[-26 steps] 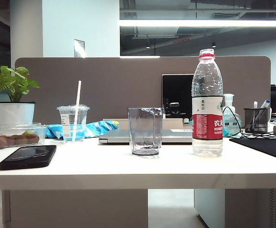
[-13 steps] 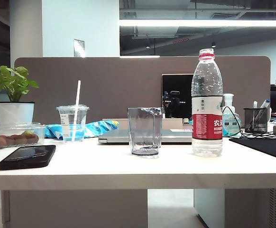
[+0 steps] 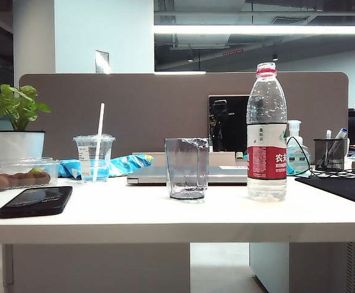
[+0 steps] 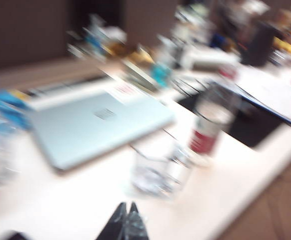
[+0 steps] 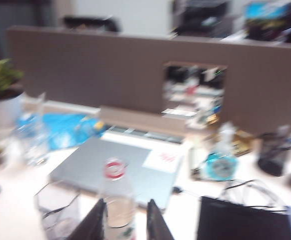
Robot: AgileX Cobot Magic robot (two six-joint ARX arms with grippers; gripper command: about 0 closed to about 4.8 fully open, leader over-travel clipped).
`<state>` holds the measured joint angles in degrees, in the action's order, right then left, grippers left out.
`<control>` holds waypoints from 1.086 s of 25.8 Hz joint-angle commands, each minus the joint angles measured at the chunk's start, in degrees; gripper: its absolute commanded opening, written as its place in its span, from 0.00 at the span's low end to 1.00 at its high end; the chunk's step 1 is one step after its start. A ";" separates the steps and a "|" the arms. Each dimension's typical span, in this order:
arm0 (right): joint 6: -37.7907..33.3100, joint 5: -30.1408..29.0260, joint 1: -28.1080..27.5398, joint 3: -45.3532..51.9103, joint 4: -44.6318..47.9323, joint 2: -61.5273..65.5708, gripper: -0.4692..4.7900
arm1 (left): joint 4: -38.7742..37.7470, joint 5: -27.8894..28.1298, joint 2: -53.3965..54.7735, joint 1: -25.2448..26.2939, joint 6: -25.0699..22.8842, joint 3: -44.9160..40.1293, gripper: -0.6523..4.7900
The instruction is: Pick up the mineral water bottle on the table and pour water into the mug until it's half full.
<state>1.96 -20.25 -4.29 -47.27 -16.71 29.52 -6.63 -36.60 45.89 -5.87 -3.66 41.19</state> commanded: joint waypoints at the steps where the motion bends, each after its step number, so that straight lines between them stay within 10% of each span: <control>1: 0.04 -2.73 0.07 0.52 3.54 4.81 0.35 | -0.07 -0.50 3.56 -4.02 -0.68 0.46 0.11; 7: -0.04 -3.69 0.79 10.95 16.66 12.85 0.40 | -1.14 8.76 4.87 -11.15 -0.83 0.46 0.12; 14: -0.92 3.74 8.39 30.80 55.93 22.38 0.61 | -6.62 8.35 4.37 -11.13 -0.63 0.46 0.12; 28: -3.69 11.15 15.80 28.44 88.91 62.03 0.93 | -7.87 8.61 4.42 -11.08 -0.87 0.46 0.12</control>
<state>-1.37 -8.99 11.29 -17.82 68.16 89.95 -14.92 -28.18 50.41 -16.91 -4.29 41.43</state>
